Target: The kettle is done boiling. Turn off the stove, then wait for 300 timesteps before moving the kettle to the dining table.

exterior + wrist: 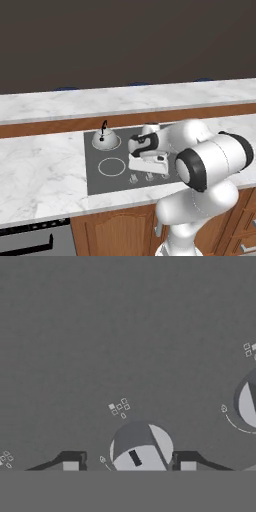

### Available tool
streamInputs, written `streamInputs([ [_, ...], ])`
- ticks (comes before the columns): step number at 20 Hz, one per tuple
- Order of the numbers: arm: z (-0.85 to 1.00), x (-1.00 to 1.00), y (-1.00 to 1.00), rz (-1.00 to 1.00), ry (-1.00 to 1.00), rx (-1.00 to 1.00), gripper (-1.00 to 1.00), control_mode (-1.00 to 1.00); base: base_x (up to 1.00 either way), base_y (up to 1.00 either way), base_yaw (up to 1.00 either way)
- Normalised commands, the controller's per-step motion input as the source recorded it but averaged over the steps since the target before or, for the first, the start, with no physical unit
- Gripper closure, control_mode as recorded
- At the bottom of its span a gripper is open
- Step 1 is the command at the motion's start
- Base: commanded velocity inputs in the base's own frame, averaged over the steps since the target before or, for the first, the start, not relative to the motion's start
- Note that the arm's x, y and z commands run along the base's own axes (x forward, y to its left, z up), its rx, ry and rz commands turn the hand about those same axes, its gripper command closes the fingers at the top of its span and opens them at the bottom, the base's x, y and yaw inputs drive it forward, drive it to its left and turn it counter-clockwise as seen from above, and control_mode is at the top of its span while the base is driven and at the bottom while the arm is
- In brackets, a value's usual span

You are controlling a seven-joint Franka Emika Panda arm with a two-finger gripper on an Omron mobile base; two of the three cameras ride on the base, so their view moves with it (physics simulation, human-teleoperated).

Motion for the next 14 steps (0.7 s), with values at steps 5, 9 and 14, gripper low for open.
streamInputs([
  [5,0.22,0.0,0.13,-0.07,0.07,0.0,1.0,-1.0,0.0,0.0,0.0],
  [9,0.23,-0.02,0.01,-0.07,0.05,0.0,1.0,-1.0,0.0,0.0,0.0],
  [14,0.16,-0.02,0.09,-0.07,0.05,0.0,-1.0,-1.0,0.0,0.0,0.0],
])
